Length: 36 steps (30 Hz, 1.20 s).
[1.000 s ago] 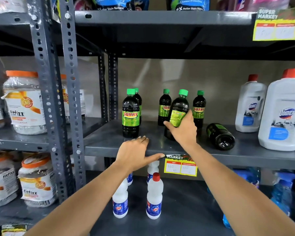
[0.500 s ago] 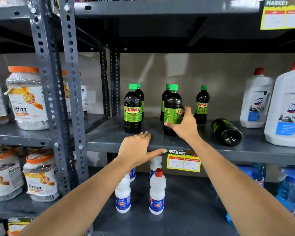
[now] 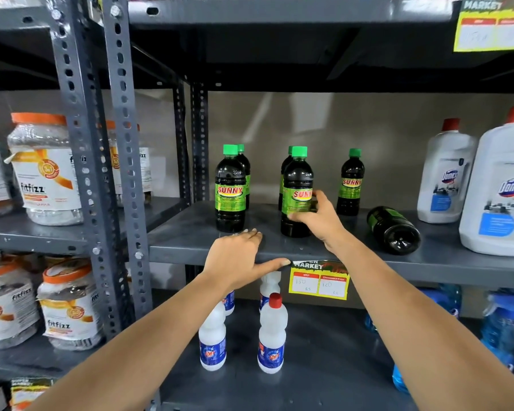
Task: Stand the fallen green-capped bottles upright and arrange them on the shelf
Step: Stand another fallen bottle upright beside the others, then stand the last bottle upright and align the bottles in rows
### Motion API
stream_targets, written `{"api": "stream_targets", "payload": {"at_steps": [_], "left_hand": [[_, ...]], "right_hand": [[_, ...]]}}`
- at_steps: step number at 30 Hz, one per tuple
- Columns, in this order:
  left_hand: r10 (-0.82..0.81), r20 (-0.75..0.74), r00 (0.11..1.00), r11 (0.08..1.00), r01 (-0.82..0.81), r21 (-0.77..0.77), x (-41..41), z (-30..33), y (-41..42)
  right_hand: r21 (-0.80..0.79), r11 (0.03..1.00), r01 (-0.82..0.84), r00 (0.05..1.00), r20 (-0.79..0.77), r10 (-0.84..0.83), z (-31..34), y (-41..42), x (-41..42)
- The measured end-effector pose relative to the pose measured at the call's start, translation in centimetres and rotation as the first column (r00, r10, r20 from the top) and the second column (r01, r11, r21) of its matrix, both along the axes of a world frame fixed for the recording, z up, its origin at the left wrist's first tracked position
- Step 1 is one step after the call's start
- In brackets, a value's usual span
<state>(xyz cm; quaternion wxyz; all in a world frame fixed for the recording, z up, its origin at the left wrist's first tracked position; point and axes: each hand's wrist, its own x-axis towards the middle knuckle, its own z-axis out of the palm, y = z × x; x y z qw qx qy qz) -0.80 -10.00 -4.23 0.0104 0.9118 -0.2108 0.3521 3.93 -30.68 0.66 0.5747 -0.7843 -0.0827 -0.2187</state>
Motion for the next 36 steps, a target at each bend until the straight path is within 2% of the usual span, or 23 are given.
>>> {"api": "stream_targets", "payload": {"at_steps": [2, 7, 15, 21, 23, 25, 27, 29, 31, 33, 34, 35, 36], "left_hand": [[0.002, 0.0, 1.0, 1.0, -0.002, 0.003, 0.0, 0.0, 0.0], [0.0, 0.012, 1.0, 1.0, 0.0, 0.0, -0.1, 0.0, 0.0], [-0.003, 0.019, 1.0, 1.0, 0.003, 0.006, -0.1, 0.0, 0.0], [0.009, -0.023, 1.0, 1.0, -0.009, 0.026, -0.4, 0.2, 0.1], [-0.013, -0.043, 0.999, 1.0, 0.014, 0.024, -0.6, 0.5, 0.1], [-0.087, -0.041, 0.995, 0.996, 0.086, -0.022, -1.0, 0.7, 0.0], [-0.192, -0.05, 0.98, 0.981, 0.19, -0.036, -1.5, 0.8, -0.4], [-0.277, -0.118, 0.954, 0.96, 0.28, 0.008, -1.9, 1.1, -1.5], [-0.318, -0.186, 0.93, 0.938, 0.337, 0.077, -2.0, 1.6, -3.3], [-0.33, -0.223, 0.917, 0.925, 0.361, 0.118, -1.9, 2.1, -5.4], [-0.332, -0.231, 0.915, 0.923, 0.365, 0.121, -1.9, 2.2, -6.2], [-0.331, -0.233, 0.914, 0.923, 0.366, 0.123, -1.8, 2.2, -6.8], [-0.326, -0.226, 0.918, 0.923, 0.361, 0.136, -1.7, 2.2, -7.2]], "right_hand": [[-0.049, 0.997, 0.054, 0.998, 0.03, -0.052, -0.1, 0.1, -0.2], [-0.042, 0.998, 0.043, 0.999, 0.025, -0.042, 0.0, 0.0, -0.1], [-0.198, 0.967, 0.16, 0.986, 0.086, -0.145, 0.1, 0.4, -0.7], [-0.174, 0.973, 0.151, 0.987, 0.075, -0.139, 0.4, 0.5, -1.5], [-0.119, 0.971, 0.208, 0.965, 0.189, -0.184, 1.0, 0.4, -2.4], [-0.119, 0.944, 0.306, 0.891, 0.384, -0.241, 1.9, -0.3, -3.3], [-0.197, 0.863, 0.466, 0.774, 0.563, -0.29, 3.4, -2.1, -3.7], [-0.235, 0.729, 0.643, 0.669, 0.634, -0.387, 5.0, -4.7, -4.1], [-0.365, 0.582, 0.727, 0.68, 0.504, -0.533, 6.4, -7.8, -4.1], [-0.625, 0.453, 0.636, 0.697, 0.214, -0.685, 7.1, -10.7, -4.2], [-0.707, 0.446, 0.549, 0.684, 0.074, -0.725, 6.9, -11.8, -4.5], [-0.741, 0.488, 0.461, 0.683, -0.055, -0.729, 6.6, -12.7, -4.6], [-0.728, 0.572, 0.377, 0.693, -0.188, -0.696, 6.2, -13.4, -4.7]]}}
